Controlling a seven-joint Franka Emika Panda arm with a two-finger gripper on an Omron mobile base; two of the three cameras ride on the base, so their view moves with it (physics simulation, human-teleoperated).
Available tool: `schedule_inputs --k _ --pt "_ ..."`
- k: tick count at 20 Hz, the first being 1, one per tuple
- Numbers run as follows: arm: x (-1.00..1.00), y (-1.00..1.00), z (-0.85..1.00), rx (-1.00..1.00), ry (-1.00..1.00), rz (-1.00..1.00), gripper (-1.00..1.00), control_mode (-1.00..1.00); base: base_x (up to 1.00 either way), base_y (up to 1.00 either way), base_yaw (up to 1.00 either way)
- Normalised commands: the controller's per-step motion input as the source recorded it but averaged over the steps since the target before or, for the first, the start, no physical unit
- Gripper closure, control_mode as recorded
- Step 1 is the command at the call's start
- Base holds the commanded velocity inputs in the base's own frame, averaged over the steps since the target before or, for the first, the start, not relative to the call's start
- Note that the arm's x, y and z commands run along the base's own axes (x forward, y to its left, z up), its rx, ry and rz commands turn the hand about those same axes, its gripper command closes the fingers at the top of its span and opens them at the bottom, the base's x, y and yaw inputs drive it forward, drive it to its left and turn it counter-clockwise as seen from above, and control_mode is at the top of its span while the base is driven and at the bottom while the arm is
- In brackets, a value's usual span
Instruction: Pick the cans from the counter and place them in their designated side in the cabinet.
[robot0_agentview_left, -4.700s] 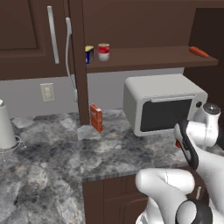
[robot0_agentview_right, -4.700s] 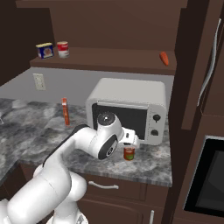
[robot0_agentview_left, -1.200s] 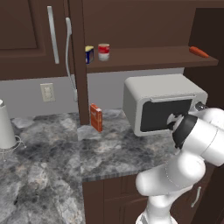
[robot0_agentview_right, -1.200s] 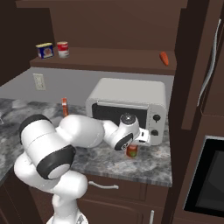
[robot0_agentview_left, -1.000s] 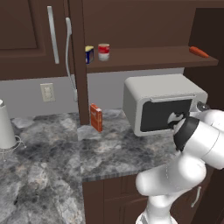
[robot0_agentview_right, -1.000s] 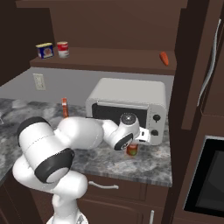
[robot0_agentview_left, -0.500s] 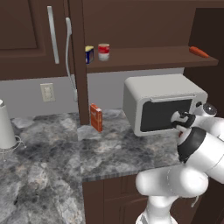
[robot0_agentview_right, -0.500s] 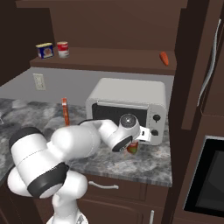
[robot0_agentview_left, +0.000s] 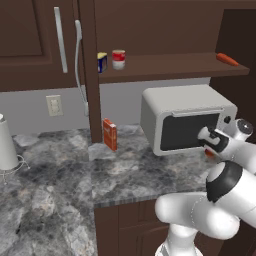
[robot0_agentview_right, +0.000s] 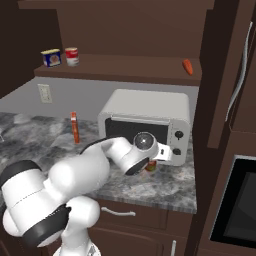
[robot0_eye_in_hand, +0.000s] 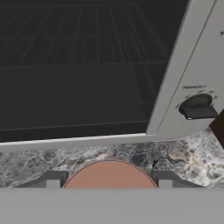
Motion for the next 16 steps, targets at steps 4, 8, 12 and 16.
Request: schedule_inputs --k 4,8,12,16 --pt "-0.18 0.13 0.31 0.0 -0.11 0.0 1.0 -1.0 0.0 0.0 0.0" --pt "-0.22 0.16 0.32 0.0 -0.11 0.0 1.0 -1.0 0.0 0.0 0.0" --pt "-0.28 0.23 0.32 0.0 -0.09 0.0 1.0 -1.0 0.0 0.0 0.0" --pt "-0.38 0.18 0.3 0.0 -0.04 0.0 1.0 -1.0 0.0 0.0 0.0"
